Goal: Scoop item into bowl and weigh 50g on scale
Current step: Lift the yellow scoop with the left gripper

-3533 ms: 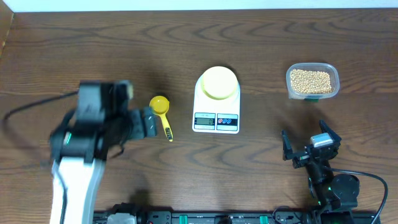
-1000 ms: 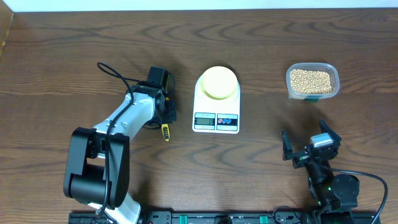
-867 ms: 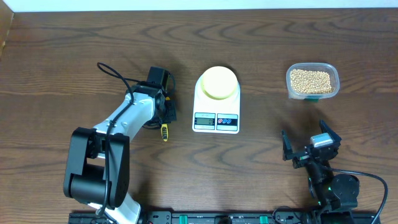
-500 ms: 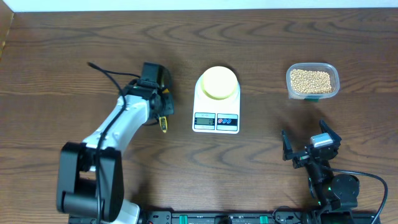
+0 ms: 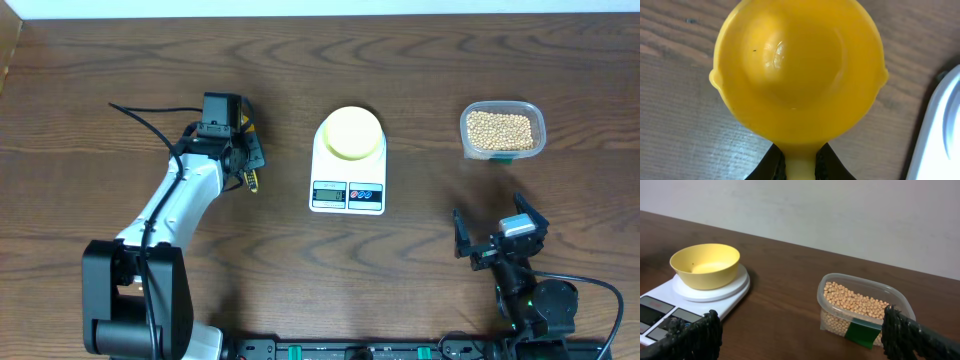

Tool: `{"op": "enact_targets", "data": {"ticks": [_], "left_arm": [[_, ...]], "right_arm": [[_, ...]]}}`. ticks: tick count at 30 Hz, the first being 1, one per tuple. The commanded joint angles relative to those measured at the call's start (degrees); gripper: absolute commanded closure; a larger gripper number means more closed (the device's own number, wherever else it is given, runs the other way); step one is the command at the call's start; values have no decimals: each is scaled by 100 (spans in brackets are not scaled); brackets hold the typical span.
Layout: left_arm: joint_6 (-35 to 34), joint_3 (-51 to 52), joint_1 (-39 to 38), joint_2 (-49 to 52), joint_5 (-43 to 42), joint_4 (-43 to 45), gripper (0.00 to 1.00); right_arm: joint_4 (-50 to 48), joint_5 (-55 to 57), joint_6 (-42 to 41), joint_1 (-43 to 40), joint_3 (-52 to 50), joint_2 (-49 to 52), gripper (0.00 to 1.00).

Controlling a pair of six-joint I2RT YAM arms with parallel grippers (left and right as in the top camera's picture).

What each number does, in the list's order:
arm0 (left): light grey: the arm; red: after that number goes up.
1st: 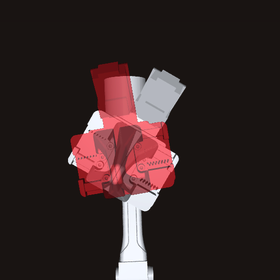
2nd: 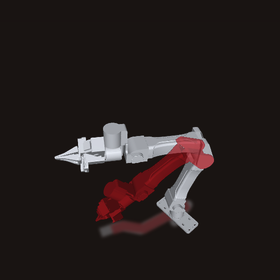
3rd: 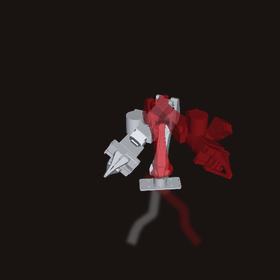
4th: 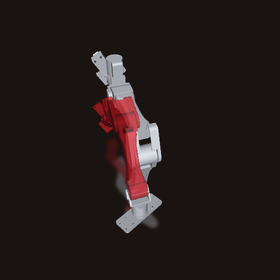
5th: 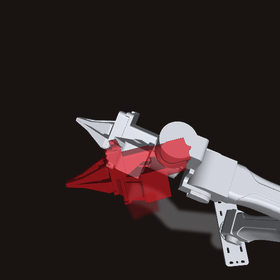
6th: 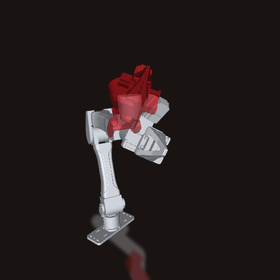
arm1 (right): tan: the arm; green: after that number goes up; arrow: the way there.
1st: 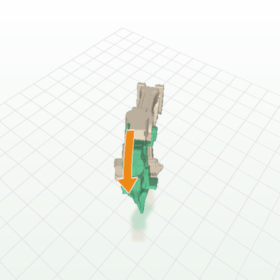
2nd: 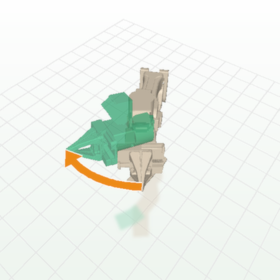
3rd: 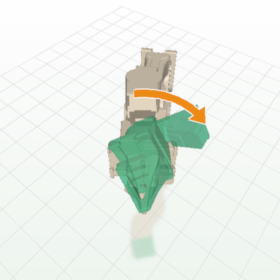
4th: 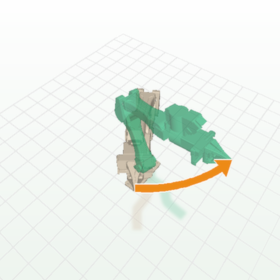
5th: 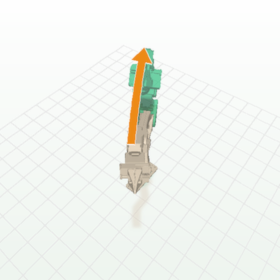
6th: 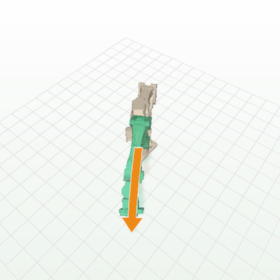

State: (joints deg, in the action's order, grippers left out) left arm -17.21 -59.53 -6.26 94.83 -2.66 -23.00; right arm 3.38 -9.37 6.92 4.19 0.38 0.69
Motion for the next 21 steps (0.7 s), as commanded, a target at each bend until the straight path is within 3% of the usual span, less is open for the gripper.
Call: {"op": "enact_targets", "data": {"ticks": [1, 6, 9, 15, 21], "left_arm": [[-629, -26, 72, -22, 13, 280, 92], [-772, -26, 177, -22, -72, 304, 92], [-835, -26, 186, -22, -579, 297, 92], [-2284, -26, 186, -22, -614, 295, 92], [-2402, -26, 186, -22, -664, 299, 92]], "right_arm": [[26, -20, 44, 2, -7, -31, 1], [26, -20, 44, 2, -7, -31, 1], [26, -20, 44, 2, -7, -31, 1], [28, 131, 142, -2, -7, -31, 1], [-468, 118, -61, -2, -7, -31, 1]]}}
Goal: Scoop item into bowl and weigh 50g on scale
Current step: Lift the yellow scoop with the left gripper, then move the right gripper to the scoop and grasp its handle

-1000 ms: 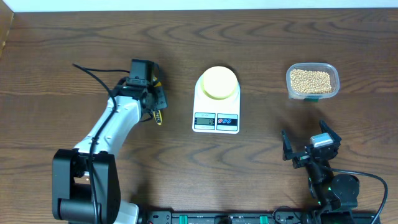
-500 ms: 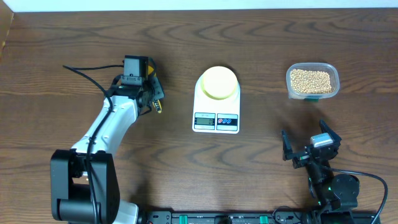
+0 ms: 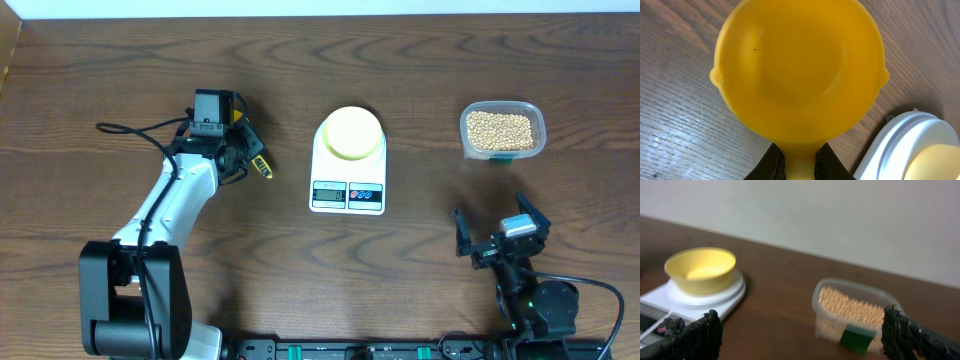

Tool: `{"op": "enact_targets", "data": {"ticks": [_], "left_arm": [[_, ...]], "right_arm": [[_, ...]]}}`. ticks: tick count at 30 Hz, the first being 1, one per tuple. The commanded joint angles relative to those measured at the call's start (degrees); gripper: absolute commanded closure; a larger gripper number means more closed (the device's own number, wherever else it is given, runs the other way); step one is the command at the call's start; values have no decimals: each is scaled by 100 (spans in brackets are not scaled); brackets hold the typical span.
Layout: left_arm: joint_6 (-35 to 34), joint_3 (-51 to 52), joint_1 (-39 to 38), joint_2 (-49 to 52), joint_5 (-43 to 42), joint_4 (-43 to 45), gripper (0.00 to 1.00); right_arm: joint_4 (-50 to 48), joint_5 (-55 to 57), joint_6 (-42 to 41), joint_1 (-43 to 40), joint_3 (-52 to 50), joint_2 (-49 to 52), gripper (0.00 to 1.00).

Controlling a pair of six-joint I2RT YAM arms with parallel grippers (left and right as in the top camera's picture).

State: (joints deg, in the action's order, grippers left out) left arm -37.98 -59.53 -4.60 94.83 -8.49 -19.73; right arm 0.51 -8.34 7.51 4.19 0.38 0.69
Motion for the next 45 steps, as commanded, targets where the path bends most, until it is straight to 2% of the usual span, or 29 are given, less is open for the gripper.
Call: {"op": "enact_targets", "data": {"ticks": [1, 5, 7, 10, 14, 20, 24, 29, 32, 35, 39, 40, 41, 43, 44, 45], "left_arm": [[-328, -26, 20, -24, -195, -15, 92], [-326, -26, 20, -24, -1034, 229, 92], [-328, -26, 20, -24, -1971, 455, 92], [-330, -26, 20, -24, -2520, 575, 92], [-748, -26, 20, -24, -2608, 568, 92], [-1412, -26, 22, -24, -2608, 544, 92], [-1488, -26, 44, -24, -2712, 546, 92], [-1554, -26, 199, -24, -3152, 549, 92], [-1803, -26, 334, -24, -3163, 507, 92], [-2013, -26, 446, -24, -3165, 435, 92], [-2260, -26, 529, -24, -3165, 389, 92], [-2269, -26, 529, -24, -3165, 376, 92], [-2345, -26, 529, -24, -3165, 372, 92], [-2479, -26, 529, -24, -3187, 354, 92], [-2494, -26, 529, -24, -3252, 356, 92], [-2492, -26, 529, -24, -3298, 356, 92]], "right_arm": [[-442, -90, -127, -2, -7, -31, 1], [-1314, -96, -195, -2, 94, 13, 1], [-1429, -74, -195, -2, 413, 229, 1], [-1425, -83, -199, -2, 953, 796, 1], [-1423, -284, -509, -2, 1945, 1939, 1], [-1003, -1331, -1102, 61, 3866, 4079, 1], [48, -1679, -1429, 393, 5195, 5399, 1], [1602, -1580, -1340, 1196, 6780, 6977, 1], [1912, -1624, -1193, 1545, 7316, 7556, 1], [1703, -1641, -1193, 1808, 7416, 7923, 1], [1261, -2267, -1679, 2068, 7414, 8413, 1], [1147, -2455, -1692, 2127, 7414, 8513, 2], [1001, -2586, -1718, 2216, 7414, 8660, 13], [863, -2426, -2013, 2374, 7414, 8889, 43], [844, -2124, -2343, 2487, 7414, 9047, 49], [844, -1888, -2555, 2568, 7414, 9156, 49]]}}
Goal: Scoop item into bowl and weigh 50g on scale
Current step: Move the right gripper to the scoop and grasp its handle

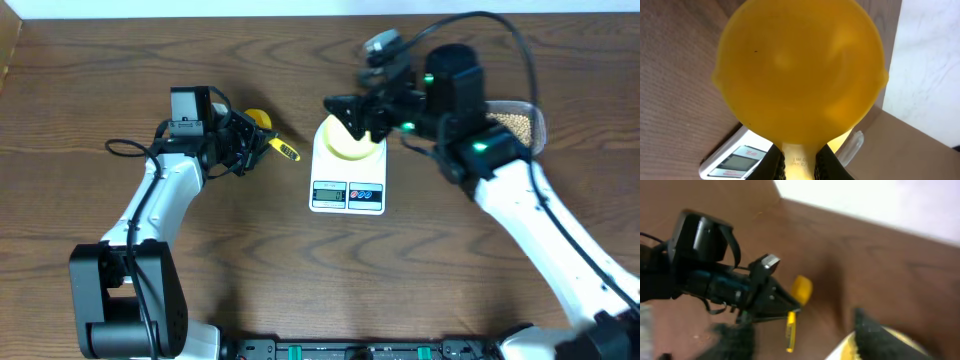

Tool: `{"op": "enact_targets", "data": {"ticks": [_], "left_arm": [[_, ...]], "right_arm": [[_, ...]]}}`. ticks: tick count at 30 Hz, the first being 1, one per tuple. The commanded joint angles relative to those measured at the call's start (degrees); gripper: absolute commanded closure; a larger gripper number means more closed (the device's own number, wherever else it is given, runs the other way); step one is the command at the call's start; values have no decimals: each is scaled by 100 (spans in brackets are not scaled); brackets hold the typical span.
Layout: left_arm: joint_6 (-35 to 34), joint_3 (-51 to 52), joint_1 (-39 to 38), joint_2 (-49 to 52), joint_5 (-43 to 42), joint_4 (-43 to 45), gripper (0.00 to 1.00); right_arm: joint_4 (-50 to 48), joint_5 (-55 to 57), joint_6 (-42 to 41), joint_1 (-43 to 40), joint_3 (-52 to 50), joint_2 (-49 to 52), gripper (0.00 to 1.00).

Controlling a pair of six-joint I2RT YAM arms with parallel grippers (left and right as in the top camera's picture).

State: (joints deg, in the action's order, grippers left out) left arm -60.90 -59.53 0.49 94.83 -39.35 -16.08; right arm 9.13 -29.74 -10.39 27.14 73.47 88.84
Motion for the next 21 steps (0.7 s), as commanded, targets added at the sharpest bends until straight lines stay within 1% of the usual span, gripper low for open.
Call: {"op": "enact_targets", "data": {"ticks": [1, 3, 6, 11, 13, 17, 21], "left_arm": [[-201, -26, 20, -24, -251, -9, 92], [-201, -26, 20, -24, -271, -9, 92], [-203, -26, 20, -24, -271, -9, 92], [-588, -26, 20, -24, -271, -11, 92], [-634, -26, 20, -24, -282, -11, 92], [-688, -26, 20, -24, -761, 17, 92], [-697, -26, 20, -24, -1023, 35, 92]], "right_arm": [[-11, 446, -909, 341, 105, 428, 48], [-39, 804, -1145, 538, 105, 675, 45], [-177, 916, -1401, 791, 105, 953, 42], [-208, 1239, -2177, 1152, 105, 1268, 42], [-208, 1364, -2367, 1255, 105, 1349, 42], [-190, 1716, -2863, 1338, 98, 1351, 44], [59, 1829, -3425, 1346, 87, 1351, 46]]}}
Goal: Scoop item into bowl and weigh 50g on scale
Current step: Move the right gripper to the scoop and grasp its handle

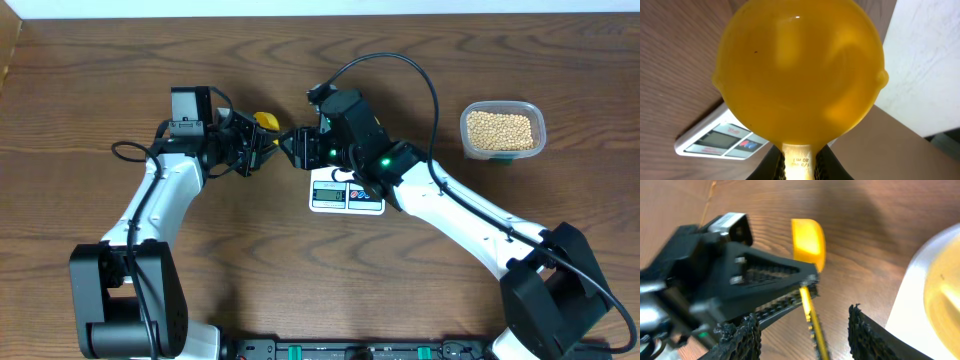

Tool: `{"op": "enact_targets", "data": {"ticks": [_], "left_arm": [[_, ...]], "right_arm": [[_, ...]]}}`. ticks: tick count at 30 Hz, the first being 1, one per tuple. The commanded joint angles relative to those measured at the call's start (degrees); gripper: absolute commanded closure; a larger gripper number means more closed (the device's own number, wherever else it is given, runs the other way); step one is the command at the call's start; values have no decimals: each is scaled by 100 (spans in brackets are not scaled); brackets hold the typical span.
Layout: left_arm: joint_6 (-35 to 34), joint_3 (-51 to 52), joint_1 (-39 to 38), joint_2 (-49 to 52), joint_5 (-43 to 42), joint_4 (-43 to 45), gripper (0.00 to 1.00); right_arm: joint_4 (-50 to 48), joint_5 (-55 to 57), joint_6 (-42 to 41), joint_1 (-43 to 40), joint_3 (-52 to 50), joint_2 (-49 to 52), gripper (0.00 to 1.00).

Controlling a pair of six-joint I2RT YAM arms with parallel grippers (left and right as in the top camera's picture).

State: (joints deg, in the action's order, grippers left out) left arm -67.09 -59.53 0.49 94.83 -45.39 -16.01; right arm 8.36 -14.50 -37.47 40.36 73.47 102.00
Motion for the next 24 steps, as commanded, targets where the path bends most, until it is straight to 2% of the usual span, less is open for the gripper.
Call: {"op": "enact_targets", "data": {"ticks": [1, 8, 17, 22, 24], "left_arm": [[-79, -26, 20, -24, -420, 28, 92], [-457, -26, 20, -24, -420, 26, 92], [-481, -26, 20, -24, -800, 26, 92], [-481, -26, 20, -24, -839, 26, 91], [-479, -26, 20, -24, -935, 24, 78]], "right_arm": [[258, 304, -914, 26, 70, 35, 47], [345, 472, -1174, 129, 31, 35, 45], [107, 935, -1174, 393, 31, 35, 64], [107, 990, -1174, 433, 31, 35, 65], [107, 990, -1174, 437, 31, 35, 65]]}}
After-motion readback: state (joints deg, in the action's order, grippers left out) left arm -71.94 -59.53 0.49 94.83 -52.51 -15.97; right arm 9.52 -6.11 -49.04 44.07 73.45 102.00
